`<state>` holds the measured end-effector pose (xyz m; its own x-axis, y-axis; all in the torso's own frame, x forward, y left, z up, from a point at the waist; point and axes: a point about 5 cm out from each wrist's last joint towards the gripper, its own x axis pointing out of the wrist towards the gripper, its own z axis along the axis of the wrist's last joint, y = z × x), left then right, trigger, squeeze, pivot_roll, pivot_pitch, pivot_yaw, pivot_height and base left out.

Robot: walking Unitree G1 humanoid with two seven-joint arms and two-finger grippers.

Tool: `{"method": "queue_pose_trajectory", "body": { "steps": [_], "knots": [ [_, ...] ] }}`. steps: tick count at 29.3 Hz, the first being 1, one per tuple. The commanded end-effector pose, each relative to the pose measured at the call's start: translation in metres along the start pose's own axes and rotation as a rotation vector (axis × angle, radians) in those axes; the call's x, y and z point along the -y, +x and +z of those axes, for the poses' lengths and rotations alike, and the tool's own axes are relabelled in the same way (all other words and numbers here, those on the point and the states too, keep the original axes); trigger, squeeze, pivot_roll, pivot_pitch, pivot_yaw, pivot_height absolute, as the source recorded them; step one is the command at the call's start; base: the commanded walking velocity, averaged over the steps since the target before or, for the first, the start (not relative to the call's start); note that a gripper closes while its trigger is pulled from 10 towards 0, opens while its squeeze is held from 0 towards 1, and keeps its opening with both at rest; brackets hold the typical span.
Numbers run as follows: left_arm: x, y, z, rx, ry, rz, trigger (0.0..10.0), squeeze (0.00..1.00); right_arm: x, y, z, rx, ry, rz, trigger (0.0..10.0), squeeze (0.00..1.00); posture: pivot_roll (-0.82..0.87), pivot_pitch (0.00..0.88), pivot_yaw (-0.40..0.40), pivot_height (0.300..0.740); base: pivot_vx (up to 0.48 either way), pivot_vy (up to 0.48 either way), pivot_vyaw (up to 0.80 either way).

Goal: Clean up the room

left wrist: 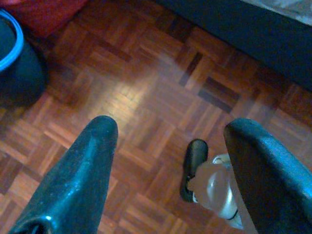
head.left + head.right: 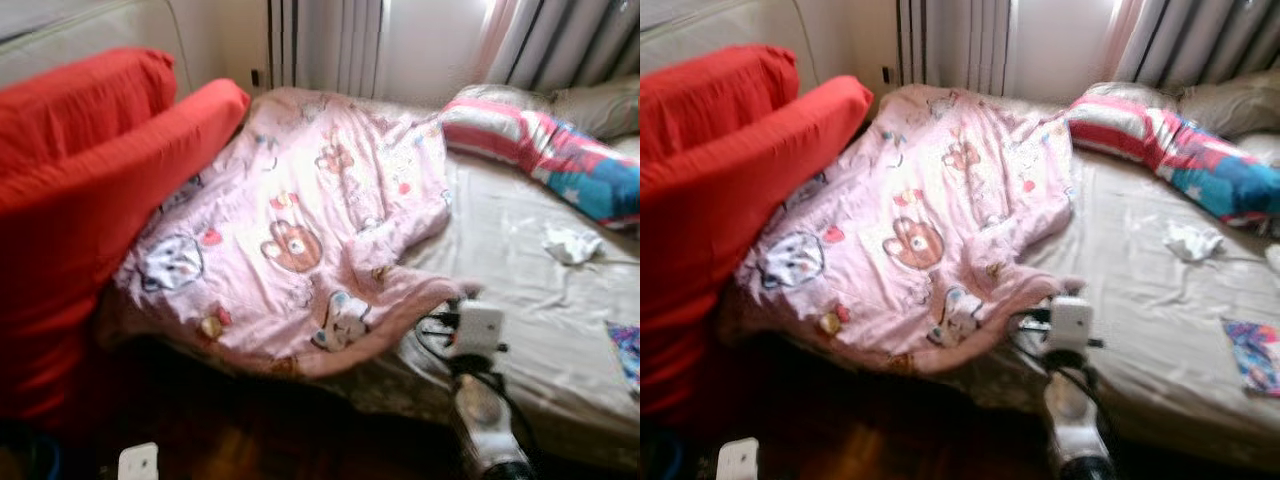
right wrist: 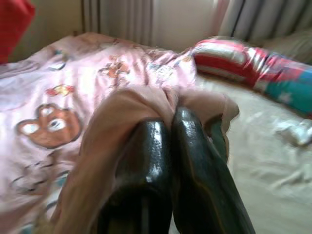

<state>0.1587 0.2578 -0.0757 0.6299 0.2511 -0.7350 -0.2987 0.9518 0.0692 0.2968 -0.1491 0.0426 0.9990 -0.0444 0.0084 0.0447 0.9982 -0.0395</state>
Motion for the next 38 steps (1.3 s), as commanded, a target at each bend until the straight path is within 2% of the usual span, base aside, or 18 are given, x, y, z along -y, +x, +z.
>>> {"method": "queue_pose_trajectory", "body": {
  "steps": [1,3,9,15,22,26,38],
  "knots": [
    [-0.001,0.000,-0.002,-0.013,0.012,0.001,10.0,0.00,0.007,-0.002,-0.005,-0.036,0.010,-0.008,10.0,0.00,0.12,0.052,-0.016,0.740,0.000,0.000,0.00],
    [0.000,0.000,-0.001,-0.013,0.015,-0.001,10.0,0.00,0.011,-0.002,-0.008,-0.058,0.050,-0.025,10.0,0.00,0.12,0.051,-0.016,0.740,0.000,0.000,0.00],
    [0.003,0.000,-0.001,-0.011,0.017,-0.011,10.0,0.00,0.017,-0.005,-0.013,-0.092,0.084,-0.050,10.0,0.00,0.11,0.044,-0.016,0.740,0.000,0.000,0.00],
    [0.007,0.000,-0.001,-0.013,0.022,-0.022,10.0,0.00,0.019,-0.007,-0.016,-0.112,0.094,-0.049,10.0,0.00,0.10,0.033,-0.013,0.740,0.000,0.000,0.00],
    [0.019,0.003,0.004,-0.008,0.031,-0.041,10.0,0.00,0.017,-0.010,-0.020,-0.134,0.118,-0.023,10.0,0.00,0.09,0.020,-0.008,0.740,-0.219,0.000,0.00],
    [0.024,0.004,0.007,-0.002,0.034,-0.048,10.0,0.00,0.018,-0.011,-0.019,-0.120,0.117,-0.021,10.0,0.00,0.09,0.014,-0.008,0.740,-0.260,0.000,0.00],
    [0.020,0.004,0.005,-0.005,0.036,-0.045,10.0,0.00,0.017,-0.011,-0.011,-0.051,0.141,-0.009,10.0,0.00,0.09,0.006,-0.010,0.740,-0.262,0.000,0.00]
  ]
}}
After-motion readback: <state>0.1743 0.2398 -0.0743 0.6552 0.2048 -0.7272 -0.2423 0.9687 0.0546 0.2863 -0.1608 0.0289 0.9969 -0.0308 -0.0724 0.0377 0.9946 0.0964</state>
